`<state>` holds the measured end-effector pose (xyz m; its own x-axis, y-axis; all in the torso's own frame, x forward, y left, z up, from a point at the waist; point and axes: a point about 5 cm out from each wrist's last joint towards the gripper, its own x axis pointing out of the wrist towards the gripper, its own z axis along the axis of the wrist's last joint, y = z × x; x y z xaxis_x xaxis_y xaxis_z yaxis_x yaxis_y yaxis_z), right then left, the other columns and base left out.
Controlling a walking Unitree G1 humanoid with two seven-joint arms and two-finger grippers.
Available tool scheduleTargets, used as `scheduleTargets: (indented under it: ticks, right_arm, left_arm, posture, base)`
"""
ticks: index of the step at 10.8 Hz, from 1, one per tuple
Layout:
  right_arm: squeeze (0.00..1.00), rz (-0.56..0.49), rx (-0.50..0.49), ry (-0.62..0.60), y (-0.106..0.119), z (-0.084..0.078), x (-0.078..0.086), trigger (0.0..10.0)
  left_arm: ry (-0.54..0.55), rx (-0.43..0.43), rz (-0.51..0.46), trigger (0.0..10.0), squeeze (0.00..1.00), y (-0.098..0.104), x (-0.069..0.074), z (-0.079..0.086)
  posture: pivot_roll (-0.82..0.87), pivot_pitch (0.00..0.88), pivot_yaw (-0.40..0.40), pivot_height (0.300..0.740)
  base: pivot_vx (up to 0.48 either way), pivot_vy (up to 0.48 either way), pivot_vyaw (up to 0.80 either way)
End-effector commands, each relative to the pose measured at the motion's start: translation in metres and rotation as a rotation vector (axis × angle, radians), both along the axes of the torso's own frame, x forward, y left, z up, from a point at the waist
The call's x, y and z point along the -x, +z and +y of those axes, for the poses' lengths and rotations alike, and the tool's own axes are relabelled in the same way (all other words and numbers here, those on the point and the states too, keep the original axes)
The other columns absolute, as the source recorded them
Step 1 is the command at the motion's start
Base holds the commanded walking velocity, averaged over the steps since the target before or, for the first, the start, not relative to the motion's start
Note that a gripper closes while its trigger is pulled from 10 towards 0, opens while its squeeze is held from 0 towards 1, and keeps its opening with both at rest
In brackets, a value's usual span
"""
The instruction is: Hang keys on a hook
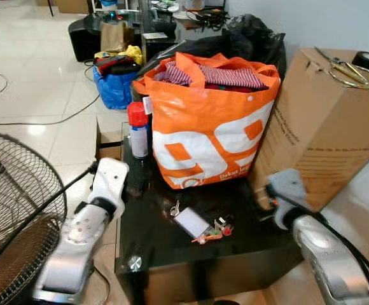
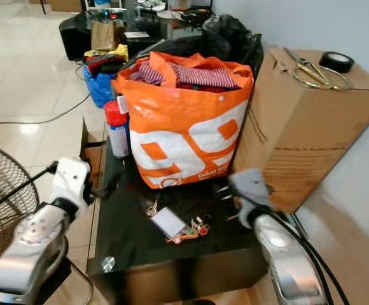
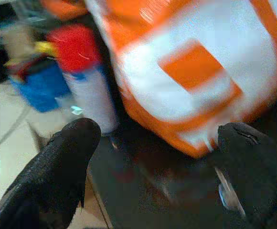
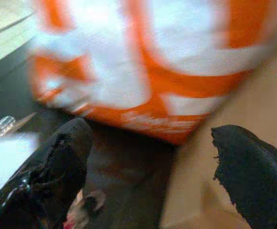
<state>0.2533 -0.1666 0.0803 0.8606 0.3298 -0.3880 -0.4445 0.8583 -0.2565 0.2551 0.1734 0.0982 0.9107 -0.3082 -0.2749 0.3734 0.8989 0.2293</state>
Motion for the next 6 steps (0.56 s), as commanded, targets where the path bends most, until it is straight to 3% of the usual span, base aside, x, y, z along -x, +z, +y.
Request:
scheduleTargets:
  ticks: [1, 4, 5, 6]
  right_arm:
    - [0.0, 0.06, 0.044, 0.063, -0.01, 0.003, 0.002, 10.0]
    - [0.0, 0.166, 0.124, 0.158, -0.046, 0.005, 0.001, 10.0]
    - [0.0, 0.204, 0.104, 0.197, -0.057, 0.013, 0.002, 10.0]
    - [0.0, 0.23, 0.086, 0.247, -0.065, 0.02, 0.008, 10.0]
  left_arm:
    - [-0.066, -0.005, 0.046, 10.0, 0.29, -0.006, 0.001, -0.003]
    - [-0.33, -0.157, 0.23, 10.0, 0.26, -0.03, 0.02, 0.008]
    - [-0.451, -0.238, 0.26, 10.0, 0.26, -0.035, 0.028, 0.01]
    - [-0.526, -0.251, 0.277, 10.0, 0.26, -0.038, 0.035, 0.007]
  posture:
    - [-0.13, 0.0, -0.05, 0.732]
    - [-0.12, 0.0, -0.062, 0.732]
    - [-0.11, 0.0, -0.064, 0.732]
    - [-0.11, 0.0, -0.062, 0.732]
  base:
    - [0.0, 0.0, 0.0]
    - [0.0, 0.0, 0.0]
    - [0.0, 0.0, 0.0]
    - [0.0, 0.0, 0.0]
